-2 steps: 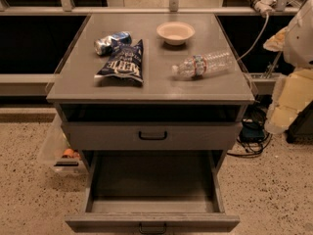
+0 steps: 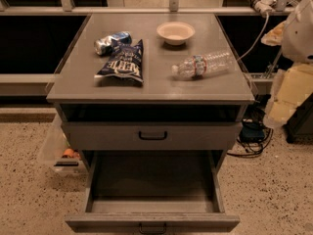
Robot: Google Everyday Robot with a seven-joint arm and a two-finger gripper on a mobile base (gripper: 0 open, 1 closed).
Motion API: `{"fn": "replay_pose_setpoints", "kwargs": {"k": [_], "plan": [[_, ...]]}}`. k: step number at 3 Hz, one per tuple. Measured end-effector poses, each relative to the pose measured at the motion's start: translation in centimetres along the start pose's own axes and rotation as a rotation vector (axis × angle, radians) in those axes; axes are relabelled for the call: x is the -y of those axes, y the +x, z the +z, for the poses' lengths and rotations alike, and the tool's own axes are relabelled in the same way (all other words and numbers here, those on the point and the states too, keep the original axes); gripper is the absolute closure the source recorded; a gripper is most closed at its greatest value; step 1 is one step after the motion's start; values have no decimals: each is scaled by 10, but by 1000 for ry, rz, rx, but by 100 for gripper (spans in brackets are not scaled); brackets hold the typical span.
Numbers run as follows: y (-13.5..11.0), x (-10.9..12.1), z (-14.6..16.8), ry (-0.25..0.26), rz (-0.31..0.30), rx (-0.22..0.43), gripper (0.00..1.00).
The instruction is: Place water bottle into middle drawer
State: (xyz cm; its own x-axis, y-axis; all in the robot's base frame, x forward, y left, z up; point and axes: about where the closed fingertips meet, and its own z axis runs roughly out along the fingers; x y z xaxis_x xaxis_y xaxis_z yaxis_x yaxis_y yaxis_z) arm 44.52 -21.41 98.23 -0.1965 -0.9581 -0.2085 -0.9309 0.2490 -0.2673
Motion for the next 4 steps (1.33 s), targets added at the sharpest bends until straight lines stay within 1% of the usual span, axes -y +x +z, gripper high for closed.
{"fn": "replay_pose_setpoints", "kwargs": {"k": [1, 2, 3, 4], "plan": [[-22, 30, 7, -6, -89, 91, 0], [-54, 72, 16, -13, -194, 224, 0], [-77, 108, 24, -3, -215, 294, 0], [-81, 116, 21, 16, -216, 306, 0]]}}
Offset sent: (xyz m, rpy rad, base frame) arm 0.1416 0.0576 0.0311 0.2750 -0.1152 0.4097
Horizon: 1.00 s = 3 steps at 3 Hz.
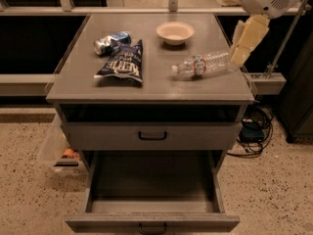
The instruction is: Place water bottle into middle drawer
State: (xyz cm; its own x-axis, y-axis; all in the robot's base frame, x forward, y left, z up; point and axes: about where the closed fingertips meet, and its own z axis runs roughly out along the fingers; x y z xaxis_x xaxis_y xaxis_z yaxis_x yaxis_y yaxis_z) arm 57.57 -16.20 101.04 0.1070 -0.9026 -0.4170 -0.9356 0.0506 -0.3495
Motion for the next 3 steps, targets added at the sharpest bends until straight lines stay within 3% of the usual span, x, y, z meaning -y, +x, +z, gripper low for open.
{"fn": "replay_pose_setpoints", "kwargs": {"k": [1, 2, 3], "plan": [[29, 12, -2, 26, 72, -20, 0], [66, 38, -5, 73, 155, -30, 0], [94, 62, 6, 119, 217, 3, 0]]}}
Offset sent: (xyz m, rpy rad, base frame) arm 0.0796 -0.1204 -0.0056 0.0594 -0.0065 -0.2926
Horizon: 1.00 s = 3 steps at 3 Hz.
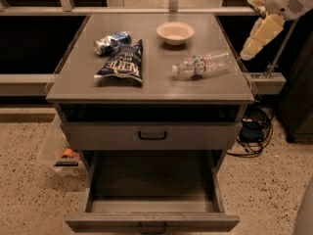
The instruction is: Place water bottle into middle drawer
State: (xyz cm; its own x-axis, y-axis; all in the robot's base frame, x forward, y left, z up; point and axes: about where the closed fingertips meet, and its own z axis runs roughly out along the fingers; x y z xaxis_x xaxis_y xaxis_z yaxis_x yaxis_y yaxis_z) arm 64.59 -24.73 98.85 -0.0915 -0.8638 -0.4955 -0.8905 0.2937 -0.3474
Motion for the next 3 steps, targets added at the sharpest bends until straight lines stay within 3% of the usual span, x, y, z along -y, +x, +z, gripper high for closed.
{"fn": "replay_pose_setpoints", "kwargs": {"k": [1, 3], "plan": [[8, 19, 29, -13, 27, 45, 0], [9, 3, 124, -220, 81, 116, 0]]}}
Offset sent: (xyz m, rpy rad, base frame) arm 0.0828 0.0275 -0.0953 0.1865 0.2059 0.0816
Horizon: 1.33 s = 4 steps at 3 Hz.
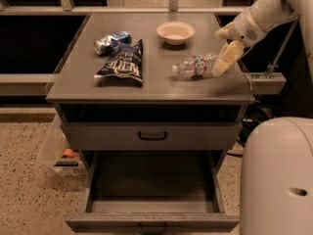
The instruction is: Place water bottle into middle drawer
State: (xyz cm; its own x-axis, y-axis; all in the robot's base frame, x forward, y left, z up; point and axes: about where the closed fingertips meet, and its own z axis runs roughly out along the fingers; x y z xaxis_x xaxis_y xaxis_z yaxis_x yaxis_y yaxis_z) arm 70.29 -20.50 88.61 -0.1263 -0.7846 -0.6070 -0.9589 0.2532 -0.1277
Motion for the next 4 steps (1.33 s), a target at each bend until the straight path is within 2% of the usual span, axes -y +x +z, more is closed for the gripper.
{"fn": "replay_pose_setpoints", "kwargs": {"k": [1, 2, 4], "plan": [[10, -7, 35, -89, 35, 9, 0], [11, -3, 44, -94, 42, 17, 10], [8, -1, 44, -87, 43, 21, 58]]}}
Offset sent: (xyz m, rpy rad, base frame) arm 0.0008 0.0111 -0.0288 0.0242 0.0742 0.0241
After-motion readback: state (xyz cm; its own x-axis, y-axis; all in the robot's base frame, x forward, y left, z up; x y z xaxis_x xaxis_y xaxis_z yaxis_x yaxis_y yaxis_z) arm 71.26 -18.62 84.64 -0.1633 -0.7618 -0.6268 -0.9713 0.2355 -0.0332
